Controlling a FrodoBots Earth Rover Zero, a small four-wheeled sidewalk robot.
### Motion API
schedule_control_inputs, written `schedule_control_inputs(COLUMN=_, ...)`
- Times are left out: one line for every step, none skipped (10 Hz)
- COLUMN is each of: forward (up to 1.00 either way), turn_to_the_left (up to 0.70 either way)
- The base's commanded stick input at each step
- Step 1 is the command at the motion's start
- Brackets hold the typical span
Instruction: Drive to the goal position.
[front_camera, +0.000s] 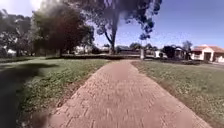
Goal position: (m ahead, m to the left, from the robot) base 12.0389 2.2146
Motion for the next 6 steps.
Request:
schedule_control_inputs(forward=0.70, turn_to_the_left=0.00)
schedule_control_inputs(forward=0.70, turn_to_the_left=0.00)
schedule_control_inputs(forward=0.70, turn_to_the_left=0.00)
schedule_control_inputs(forward=0.70, turn_to_the_left=0.00)
schedule_control_inputs(forward=0.70, turn_to_the_left=0.00)
schedule_control_inputs(forward=0.70, turn_to_the_left=0.00)
